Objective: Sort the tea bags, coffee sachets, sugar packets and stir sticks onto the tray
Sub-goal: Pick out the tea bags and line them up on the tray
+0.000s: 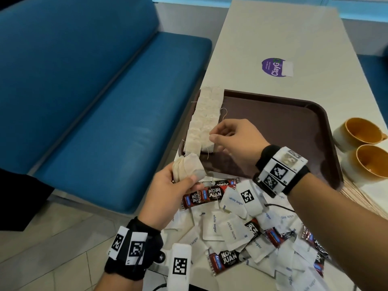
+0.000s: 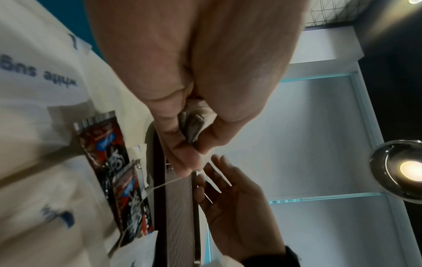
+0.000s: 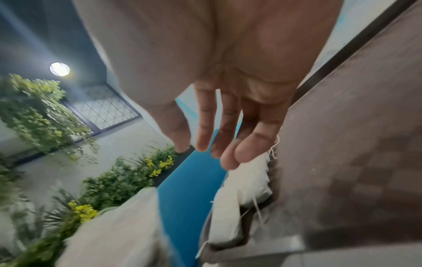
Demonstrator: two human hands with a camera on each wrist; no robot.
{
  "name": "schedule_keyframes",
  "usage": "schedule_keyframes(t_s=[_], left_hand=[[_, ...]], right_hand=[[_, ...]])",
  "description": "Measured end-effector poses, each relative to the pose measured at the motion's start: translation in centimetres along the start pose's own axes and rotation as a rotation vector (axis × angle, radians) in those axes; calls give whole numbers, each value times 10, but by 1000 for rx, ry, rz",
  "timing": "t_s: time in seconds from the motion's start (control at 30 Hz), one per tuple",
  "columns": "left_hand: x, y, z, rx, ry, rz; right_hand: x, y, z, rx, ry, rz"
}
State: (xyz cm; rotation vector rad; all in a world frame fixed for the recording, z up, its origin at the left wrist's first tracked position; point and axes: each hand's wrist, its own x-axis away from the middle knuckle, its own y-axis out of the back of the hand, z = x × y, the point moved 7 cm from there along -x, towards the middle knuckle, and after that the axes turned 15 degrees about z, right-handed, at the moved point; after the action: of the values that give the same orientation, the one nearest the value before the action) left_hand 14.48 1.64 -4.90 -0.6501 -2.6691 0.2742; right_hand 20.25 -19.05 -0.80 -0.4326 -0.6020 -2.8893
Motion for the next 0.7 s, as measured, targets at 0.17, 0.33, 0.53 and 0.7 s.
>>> schedule_keyframes(t_s=[0.17,0.33,0.53,0.7], left_hand=[[-9,-7,-9,-114,-27,65],[-12,-11,-17,-188,-54,109],[-9,10,-13,-133,-36,-5],[-2,20,-1,-126,15,-23]], right_hand=[[30,-26,15,113,74,264],[31,-30,4,121,28,288],[19,-8,-2,56,27,61],[5,-5,-9,24,-21,35]])
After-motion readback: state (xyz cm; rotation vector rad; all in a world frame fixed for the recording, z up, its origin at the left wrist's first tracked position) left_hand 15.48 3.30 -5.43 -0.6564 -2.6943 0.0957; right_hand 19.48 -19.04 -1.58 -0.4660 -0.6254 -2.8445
